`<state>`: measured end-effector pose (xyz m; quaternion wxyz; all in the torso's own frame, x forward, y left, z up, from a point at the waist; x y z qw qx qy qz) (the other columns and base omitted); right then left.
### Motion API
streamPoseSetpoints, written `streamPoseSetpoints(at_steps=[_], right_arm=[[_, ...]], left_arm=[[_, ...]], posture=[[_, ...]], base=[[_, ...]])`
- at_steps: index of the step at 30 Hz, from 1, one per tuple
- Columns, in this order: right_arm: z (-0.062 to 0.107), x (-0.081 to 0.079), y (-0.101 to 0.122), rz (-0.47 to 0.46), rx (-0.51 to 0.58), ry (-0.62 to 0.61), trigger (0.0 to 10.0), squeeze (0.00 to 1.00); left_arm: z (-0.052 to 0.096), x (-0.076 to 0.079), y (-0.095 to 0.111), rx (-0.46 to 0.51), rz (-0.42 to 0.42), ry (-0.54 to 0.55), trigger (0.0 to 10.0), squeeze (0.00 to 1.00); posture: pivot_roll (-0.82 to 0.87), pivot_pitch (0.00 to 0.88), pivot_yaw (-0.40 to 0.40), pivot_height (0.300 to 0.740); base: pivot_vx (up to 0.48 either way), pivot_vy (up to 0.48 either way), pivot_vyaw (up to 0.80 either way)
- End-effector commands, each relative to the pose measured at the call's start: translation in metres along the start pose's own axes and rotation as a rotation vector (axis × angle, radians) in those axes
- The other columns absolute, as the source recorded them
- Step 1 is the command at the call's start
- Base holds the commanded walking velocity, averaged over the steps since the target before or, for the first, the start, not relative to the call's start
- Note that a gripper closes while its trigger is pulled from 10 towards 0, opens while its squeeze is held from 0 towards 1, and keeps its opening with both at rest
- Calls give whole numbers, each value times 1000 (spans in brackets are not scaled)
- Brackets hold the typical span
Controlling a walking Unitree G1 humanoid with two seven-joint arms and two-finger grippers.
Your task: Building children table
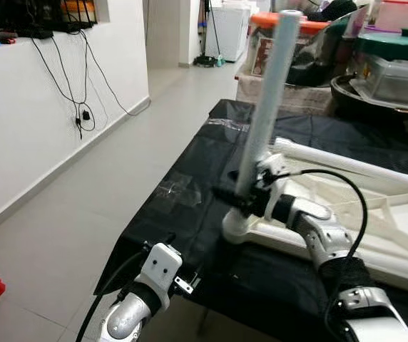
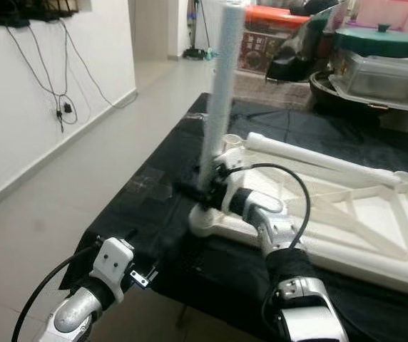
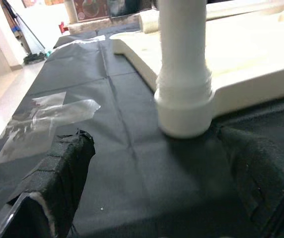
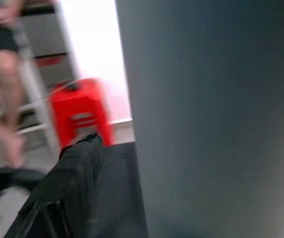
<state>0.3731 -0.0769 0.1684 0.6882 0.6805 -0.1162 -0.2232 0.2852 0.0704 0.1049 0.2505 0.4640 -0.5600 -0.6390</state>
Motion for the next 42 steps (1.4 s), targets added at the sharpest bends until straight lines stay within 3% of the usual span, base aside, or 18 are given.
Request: streamPoseSetpoints(at_steps=[1, 6, 7, 17, 18, 19, 20, 22, 23, 24, 25, 27, 29, 36, 37, 38, 41, 42], right_arm=[[-9, -16, -15, -9, -57, 91, 10000, 0], [-16, -19, -20, -9, -78, 104, 10000, 0], [-18, -21, -23, -9, -83, 113, 0, 0], [-18, 20, -21, -24, -23, -241, 0, 0], [-7, 48, -19, -65, 18, -496, 0, 0], [-7, 48, -19, -65, 18, -496, 0, 0], [17, 77, -23, -111, 45, -812, 0, 0], [17, 77, -23, -111, 45, -812, 0, 0], [48, 95, -29, -140, 63, -1111, 0, 0], [48, 95, -29, -140, 63, -1111, 0, 0], [77, 101, -37, -174, 84, -1359, 0, 0], [77, 101, -37, -174, 84, -1359, 0, 0], [98, 90, -49, -214, 113, -1564, 0, 0], [84, 75, -55, -236, 135, -1577, 0, 0], [67, 72, -53, -247, 156, -1485, 1922, 0], [42, 66, -44, -233, 212, -1336, 10000, 1000], [16, 56, -33, -227, 276, -1176, 10000, 1000], [11, 56, -28, -218, 283, -1128, 10000, 459]], left_arm=[[2, 3, -7, -24, 4, -14, 10000, 0], [2, 2, -7, -25, 3, -14, 10000, 0], [2, 2, -7, -25, 3, -14, 10000, 0], [2, 3, -7, -26, 4, -16, 10000, 0], [2, 3, -8, -26, 4, -17, 10000, 0], [2, 3, -8, -26, 4, -17, 10000, 0], [2, 4, -8, -26, 4, -18, 10000, 0], [2, 4, -8, -26, 4, -18, 10000, 0], [2, 4, -8, -27, 6, -19, 10000, 0], [2, 4, -8, -27, 6, -19, 10000, 0], [2, 4, -9, -28, 6, -21, 10000, 0], [2, 4, -9, -28, 6, -21, 10000, 0], [3, 5, -9, -30, 7, -25, 10000, 0], [3, 6, -10, -31, 6, -30, 10000, 0], [3, 6, -10, -31, 6, -30, 10000, 0], [3, 6, -11, -32, 7, -31, 10000, 0], [3, 7, -11, -32, 7, -33, 10000, 0], [3, 7, -11, -32, 7, -34, 10000, 0]], posture=[[194, 0, -79, 740], [193, 0, -77, 740], [194, 0, -76, 740], [185, 0, -75, 740], [187, 0, -76, 740], [187, 0, -76, 740], [185, 0, -75, 740], [185, 0, -75, 740], [180, 0, -70, 740], [180, 0, -70, 740], [181, 0, -68, 740], [181, 0, -68, 740], [178, 0, -64, 740], [175, 0, -64, 740], [175, 0, -64, 740], [175, 0, -63, 740], [175, 0, -61, 740], [175, 0, -66, 740]], base=[[0, 0, 0], [0, 0, 0], [0, 0, 0], [0, 0, 0], [0, 0, 0], [0, 0, 0], [0, 0, 0], [0, 0, 0], [0, 0, 0], [0, 0, 0], [0, 0, 0], [0, 0, 0], [0, 0, 0], [0, 0, 0], [0, 0, 0], [0, 0, 0], [0, 0, 0], [0, 0, 0]])
Point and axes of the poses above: a point about 5 cm out from each wrist's last joint towards the gripper, its own z axis pointing back from the gripper into the wrist, its own y axis along the axis of the wrist's last joint, x = y × z, the point moved 5 cm from there along -z, pointing out of the wrist towards the gripper, and after that the axes turned 7 degrees about -z, right-handed, at the moved point
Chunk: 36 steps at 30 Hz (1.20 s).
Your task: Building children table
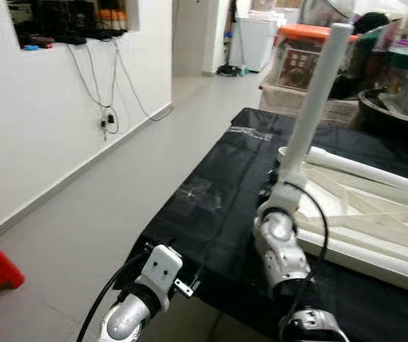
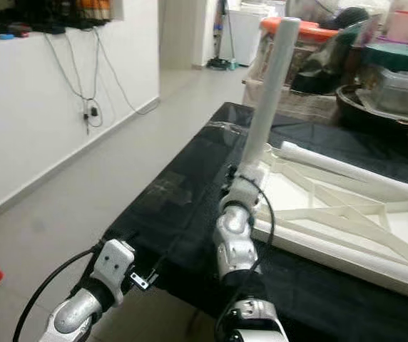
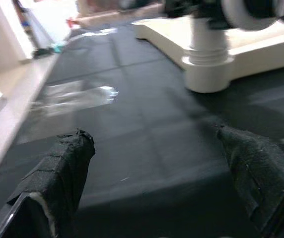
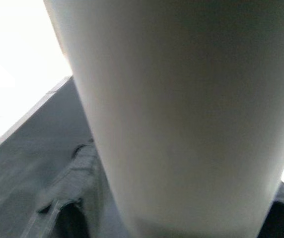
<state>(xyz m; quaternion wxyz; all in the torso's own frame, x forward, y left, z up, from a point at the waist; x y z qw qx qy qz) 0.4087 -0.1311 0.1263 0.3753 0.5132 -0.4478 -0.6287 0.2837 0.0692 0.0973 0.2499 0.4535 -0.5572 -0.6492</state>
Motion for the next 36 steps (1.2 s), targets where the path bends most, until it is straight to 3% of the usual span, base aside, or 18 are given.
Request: streamPoseSetpoints(at_steps=[1, 2, 6, 7, 11, 12, 14, 15, 17, 18, 19, 20, 21, 23, 27, 28, 32, 36], right_arm=[[0, -22, 2, -10, -5, 121, 10000, 459], [-2, -23, 5, -37, -12, 160, 10000, 0], [-6, -24, 17, -71, -4, 251, 10000, 0], [-10, -25, 25, -84, -16, 352, 10000, 0], [-11, -29, 30, -99, -46, 465, 10000, 0], [-7, -38, 32, -101, -76, 574, 10000, 0], [-7, -38, 32, -101, -76, 574, 10000, 0], [2, -50, 36, -67, -107, 745, 10000, 0], [2, -50, 36, -67, -107, 745, 10000, 0], [16, -62, 36, 6, -148, 928, 10000, 0], [16, -62, 36, 6, -148, 928, 10000, 0], [34, -70, 25, 133, -213, 1115, 10000, 0], [34, -70, 25, 133, -213, 1115, 10000, 0], [55, -74, 1, 285, -334, 1304, 10000, 0], [60, -75, -6, 311, -369, 1349, 10000, 0], [63, -78, -10, 324, -380, 1373, 0, 0], [60, -82, -10, 323, -355, 1356, 0, 0], [33, -75, -1, 304, -273, 1137, 0, 0]], left_arm=[[2, 3, -4, -12, 3, -12, 10000, 0], [2, 3, -5, -12, 4, -12, 10000, 0], [2, 3, -4, -11, 4, -12, 10000, 0], [1, 2, -4, -10, 4, -11, 10000, 0], [1, 2, -4, -10, 5, -11, 10000, 0], [1, 2, -4, -11, 5, -12, 10000, 0], [1, 2, -4, -11, 5, -12, 10000, 0], [1, 2, -4, -11, 4, -13, 10000, 0], [1, 2, -4, -11, 4, -13, 10000, 0], [1, 2, -4, -11, 4, -13, 10000, 0], [1, 2, -4, -11, 4, -13, 10000, 0], [1, 1, -4, -12, 5, -13, 10000, 0], [1, 1, -4, -12, 5, -13, 10000, 0], [1, 1, -4, -11, 5, -13, 10000, 0], [1, 1, -3, -11, 4, -14, 10000, 0], [1, 1, -3, -10, 4, -15, 10000, 0], [1, 1, -3, -10, 5, -15, 10000, 0], [0, 1, -2, -9, 7, -16, 10000, 0]], posture=[[175, 0, -66, 740], [174, 0, -66, 740], [176, 0, -67, 740], [175, 0, -66, 740], [176, 0, -66, 740], [176, 0, -66, 740], [176, 0, -66, 740], [177, 0, -64, 740], [177, 0, -64, 740], [182, 0, -71, 740], [182, 0, -71, 740], [191, 0, -76, 740], [191, 0, -76, 740], [201, 0, -82, 740], [206, 0, -85, 740], [204, 0, -80, 740], [201, 0, -79, 740], [198, 0, -79, 740]], base=[[0, 0, 0], [0, 0, 0], [0, 0, 0], [0, 0, 0], [0, 0, 0], [0, 0, 0], [0, 0, 0], [0, 0, 0], [0, 0, 0], [0, 0, 0], [0, 0, 0], [0, 0, 0], [0, 0, 0], [0, 0, 0], [0, 0, 0], [0, 0, 0], [0, 0, 0], [0, 0, 0]])
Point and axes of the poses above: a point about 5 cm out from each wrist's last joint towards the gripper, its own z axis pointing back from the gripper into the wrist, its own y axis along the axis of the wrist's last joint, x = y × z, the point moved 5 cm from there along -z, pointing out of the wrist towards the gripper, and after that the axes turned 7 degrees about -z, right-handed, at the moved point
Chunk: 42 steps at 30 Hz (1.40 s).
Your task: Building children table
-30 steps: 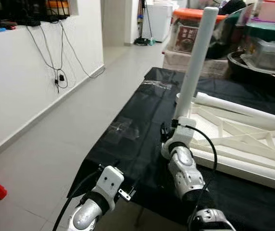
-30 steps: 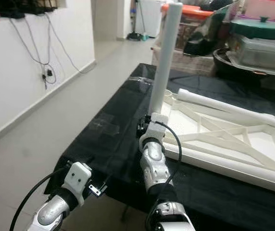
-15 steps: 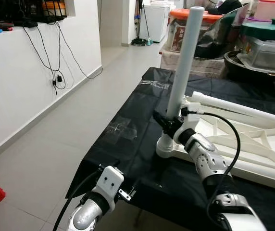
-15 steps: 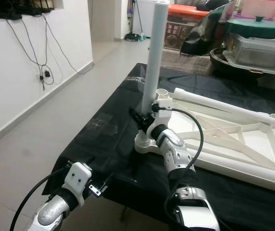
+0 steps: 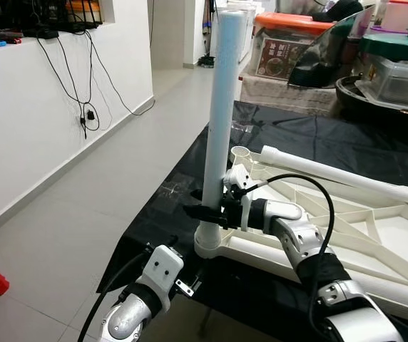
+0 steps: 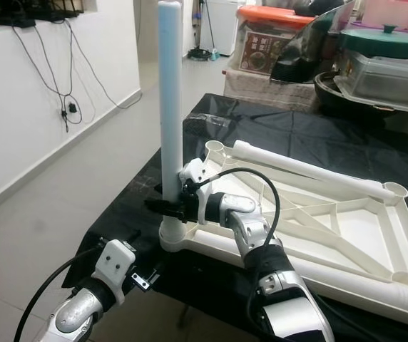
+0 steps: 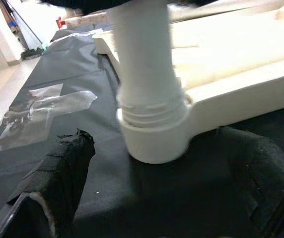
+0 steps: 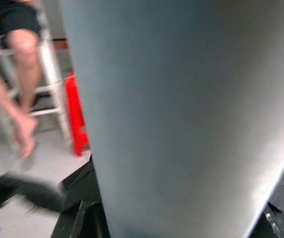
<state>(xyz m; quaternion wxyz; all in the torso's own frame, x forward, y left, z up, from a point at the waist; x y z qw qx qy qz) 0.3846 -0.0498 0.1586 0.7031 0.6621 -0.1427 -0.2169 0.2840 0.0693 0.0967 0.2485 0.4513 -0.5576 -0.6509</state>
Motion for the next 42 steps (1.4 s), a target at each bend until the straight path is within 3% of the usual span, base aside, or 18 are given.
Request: streamPoseSetpoints(at_steps=[1, 3, 4, 5, 7, 8, 10, 18, 20, 21, 23, 24, 28, 29, 30, 31, 36, 42], right_arm=[[1, 8, -7, -14, -24, -72, 0, 0], [2, 15, -6, -23, -16, -119, 0, 0], [8, 40, -7, -66, -10, -341, 0, 0], [8, 40, -7, -66, -10, -341, 0, 0], [52, 91, -19, -134, -6, -933, 0, 0], [52, 91, -19, -134, -6, -933, 0, 0], [90, 104, -29, -187, 25, -1274, 0, 0], [104, 90, -33, -289, 137, -1491, 0, 0], [98, 88, -33, -313, 159, -1477, 0, 0], [86, 85, -30, -321, 182, -1415, 9098, 0], [65, 79, -22, -341, 241, -1285, 10000, 0], [60, 77, -18, -326, 256, -1261, 10000, 1000], [60, 76, -12, -281, 280, -1249, 10000, 1000], [62, 77, -7, -240, 293, -1236, 10000, 137], [62, 77, -7, -240, 293, -1236, 10000, 137], [63, 81, -4, -247, 307, -1182, 10000, 0], [54, 83, 16, -202, 296, -805, 10000, 0], [33, 41, 15, -180, 174, -286, 10000, 0]], left_arm=[[1, 1, -2, -8, 7, -9, 10000, 0], [1, 1, -2, -8, 8, -9, 10000, 0], [1, 1, -2, -8, 8, -9, 10000, 0], [1, 1, -2, -8, 8, -9, 10000, 0], [1, 1, -1, -8, 11, -10, 10000, 0], [1, 1, -1, -8, 11, -10, 10000, 0], [1, 1, -1, -8, 12, -12, 10000, 0], [1, 2, -1, -9, 13, -10, 10000, 0], [1, 2, -1, -10, 13, -10, 10000, 0], [1, 2, -1, -10, 13, -10, 10000, 0], [1, 2, -1, -9, 13, -11, 10000, 0], [1, 2, -1, -10, 14, -11, 10000, 0], [1, 2, -1, -10, 14, -11, 10000, 0], [1, 2, -1, -10, 14, -11, 10000, 0], [1, 2, -1, -10, 14, -11, 10000, 0], [1, 2, -1, -10, 14, -10, 10000, 0], [1, 2, -1, -9, 15, -11, 10000, 0], [0, 2, -1, -9, 14, -13, 10000, 0]], posture=[[198, 0, -79, 740], [198, 0, -79, 740], [196, 0, -79, 740], [196, 0, -79, 740], [191, 0, -76, 740], [191, 0, -76, 740], [193, 0, -79, 740], [198, 0, -82, 740], [196, 0, -79, 740], [194, 0, -81, 740], [193, 0, -80, 740], [192, 0, -79, 740], [195, 0, -82, 740], [197, 0, -82, 740], [197, 0, -82, 740], [201, 0, -85, 740], [190, 0, -79, 740], [197, 0, -81, 740]], base=[[0, 0, 0], [0, 0, 0], [0, 0, 0], [0, 0, 0], [0, 0, 0], [0, 0, 0], [0, 0, 0], [0, 0, 0], [0, 0, 0], [0, 0, 0], [0, 0, 0], [0, 0, 0], [0, 0, 0], [0, 0, 0], [0, 0, 0], [0, 0, 0], [0, 0, 0], [0, 0, 0]])
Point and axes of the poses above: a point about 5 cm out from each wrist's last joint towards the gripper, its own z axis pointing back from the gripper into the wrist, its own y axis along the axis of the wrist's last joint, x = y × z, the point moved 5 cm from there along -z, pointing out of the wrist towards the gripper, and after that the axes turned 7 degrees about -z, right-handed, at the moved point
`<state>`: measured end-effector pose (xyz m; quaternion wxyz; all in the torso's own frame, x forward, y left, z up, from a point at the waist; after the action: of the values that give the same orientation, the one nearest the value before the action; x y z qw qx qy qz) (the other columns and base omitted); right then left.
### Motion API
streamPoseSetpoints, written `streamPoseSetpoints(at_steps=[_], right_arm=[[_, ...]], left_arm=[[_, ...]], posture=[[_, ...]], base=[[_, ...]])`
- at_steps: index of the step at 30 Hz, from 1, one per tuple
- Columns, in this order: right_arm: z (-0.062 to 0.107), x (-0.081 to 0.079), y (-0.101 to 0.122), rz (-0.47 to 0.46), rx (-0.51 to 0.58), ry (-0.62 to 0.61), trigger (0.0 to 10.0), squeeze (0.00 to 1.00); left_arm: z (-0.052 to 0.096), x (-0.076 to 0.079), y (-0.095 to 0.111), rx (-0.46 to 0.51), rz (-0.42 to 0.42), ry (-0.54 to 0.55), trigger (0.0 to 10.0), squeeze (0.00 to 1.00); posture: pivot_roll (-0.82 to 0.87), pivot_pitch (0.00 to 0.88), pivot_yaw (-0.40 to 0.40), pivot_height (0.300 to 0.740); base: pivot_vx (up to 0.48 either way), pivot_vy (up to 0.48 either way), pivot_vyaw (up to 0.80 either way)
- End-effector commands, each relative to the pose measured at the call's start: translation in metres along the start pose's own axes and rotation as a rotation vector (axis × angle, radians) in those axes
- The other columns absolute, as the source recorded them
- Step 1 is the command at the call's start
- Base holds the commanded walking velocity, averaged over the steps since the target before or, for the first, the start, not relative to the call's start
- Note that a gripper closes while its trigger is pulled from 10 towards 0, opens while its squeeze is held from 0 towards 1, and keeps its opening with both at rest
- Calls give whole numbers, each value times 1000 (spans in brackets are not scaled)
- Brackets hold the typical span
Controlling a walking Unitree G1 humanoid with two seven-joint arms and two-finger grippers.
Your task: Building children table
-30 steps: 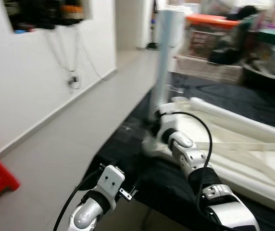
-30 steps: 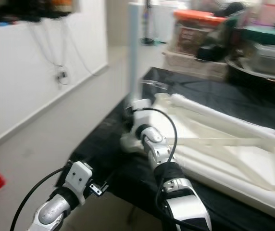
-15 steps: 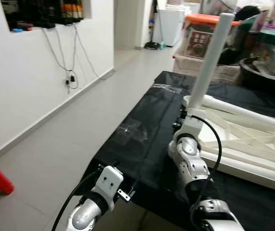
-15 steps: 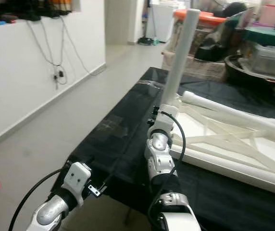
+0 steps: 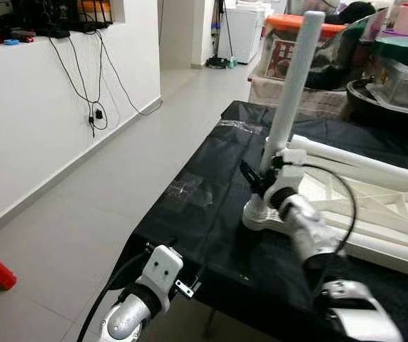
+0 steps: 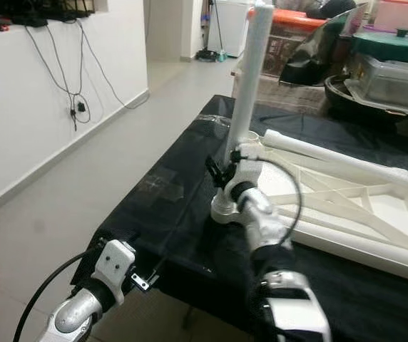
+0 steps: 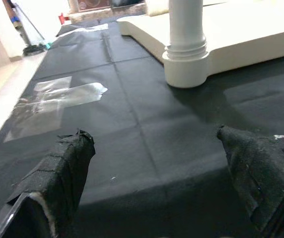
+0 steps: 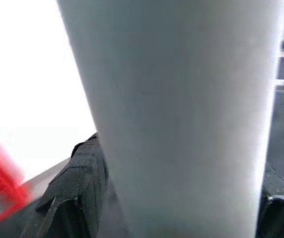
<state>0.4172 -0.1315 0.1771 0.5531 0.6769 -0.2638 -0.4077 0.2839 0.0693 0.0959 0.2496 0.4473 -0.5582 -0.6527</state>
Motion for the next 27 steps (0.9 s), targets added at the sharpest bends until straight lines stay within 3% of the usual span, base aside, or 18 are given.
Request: streamPoseSetpoints(at_steps=[1, 3, 5, 6, 8, 11, 12, 13, 14, 18, 19, 21, 22, 23, 24, 25, 26, 27], right_arm=[[-8, -32, -14, -7, -63, 174, 10000, 0], [-5, -38, -18, 7, -98, 239, 10000, 0], [7, -61, -36, 81, -220, 466, 10000, 0], [7, -61, -36, 81, -220, 466, 10000, 0], [11, -72, -44, 93, -282, 584, 10000, 0], [10, -77, -46, 93, -297, 623, 10000, 0], [10, -82, -47, 80, -308, 661, 2863, 0], [10, -82, -47, 80, -308, 661, 2863, 0], [10, -85, -49, 87, -320, 680, 0, 0], [6, -84, -55, 107, -333, 643, 0, 0], [-10, -58, -57, 173, -294, 370, 0, 0], [-10, -58, -57, 173, -294, 370, 0, 0], [-15, -44, -56, 192, -274, 241, 0, 0], [-15, -44, -56, 192, -274, 241, 0, 0], [-17, -20, -51, 175, -243, 46, 0, 0], [-17, -20, -51, 175, -243, 46, 0, 0], [-13, 11, -42, 162, -197, -195, 0, 0], [-13, 11, -42, 162, -197, -195, 0, 0]], left_arm=[[0, 2, -1, -5, 8, -7, 10000, 0], [0, 2, -1, -5, 8, -7, 10000, 0], [0, 2, -1, -5, 5, -7, 10000, 0], [0, 2, -1, -5, 5, -7, 10000, 0], [0, 2, 0, -4, 3, -6, 10000, 0], [0, 2, 0, -4, 3, -6, 10000, 0], [0, 2, 0, -4, 3, -6, 10000, 0], [0, 2, 0, -4, 3, -6, 10000, 0], [0, 3, 0, -3, 2, -6, 10000, 0], [0, 3, 0, -4, 3, -6, 10000, 0], [1, 3, -1, -5, 3, -8, 10000, 0], [1, 3, -1, -5, 3, -8, 10000, 0], [1, 3, -1, -6, 4, -8, 10000, 0], [1, 3, -1, -6, 4, -8, 10000, 0], [1, 3, -1, -6, 4, -10, 10000, 0], [1, 3, -1, -6, 4, -10, 10000, 0], [2, 3, -2, -7, 4, -10, 10000, 0], [2, 3, -2, -7, 4, -10, 10000, 0]], posture=[[197, 0, -81, 740], [197, 0, -82, 740], [202, 0, -85, 740], [202, 0, -85, 740], [203, 0, -85, 740], [205, 0, -90, 740], [205, 0, -89, 740], [205, 0, -89, 740], [205, 0, -91, 740], [205, 0, -91, 740], [200, 0, -88, 740], [200, 0, -88, 740], [200, 0, -88, 740], [200, 0, -88, 740], [202, 0, -85, 740], [202, 0, -85, 740], [201, 0, -84, 740], [201, 0, -84, 740]], base=[[0, 0, 0], [0, 0, 0], [0, 0, 0], [0, 0, 0], [0, 0, 0], [0, 0, 0], [0, 0, 0], [0, 0, 0], [0, 0, 0], [0, 0, 0], [0, 0, 0], [0, 0, 0], [0, 0, 0], [0, 0, 0], [0, 0, 0], [0, 0, 0], [0, 0, 0], [0, 0, 0]])
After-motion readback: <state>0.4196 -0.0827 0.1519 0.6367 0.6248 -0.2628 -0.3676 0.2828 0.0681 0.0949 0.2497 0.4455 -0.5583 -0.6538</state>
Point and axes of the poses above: a point about 5 cm out from each wrist's last joint towards the gripper, its own z axis pointing back from the gripper into the wrist, its own y axis along the axis of the wrist's last joint, x = y × z, the point moved 5 cm from there along -z, pointing out of the wrist towards the gripper, and after that the axes turned 7 degrees about -z, right-handed, at the moved point
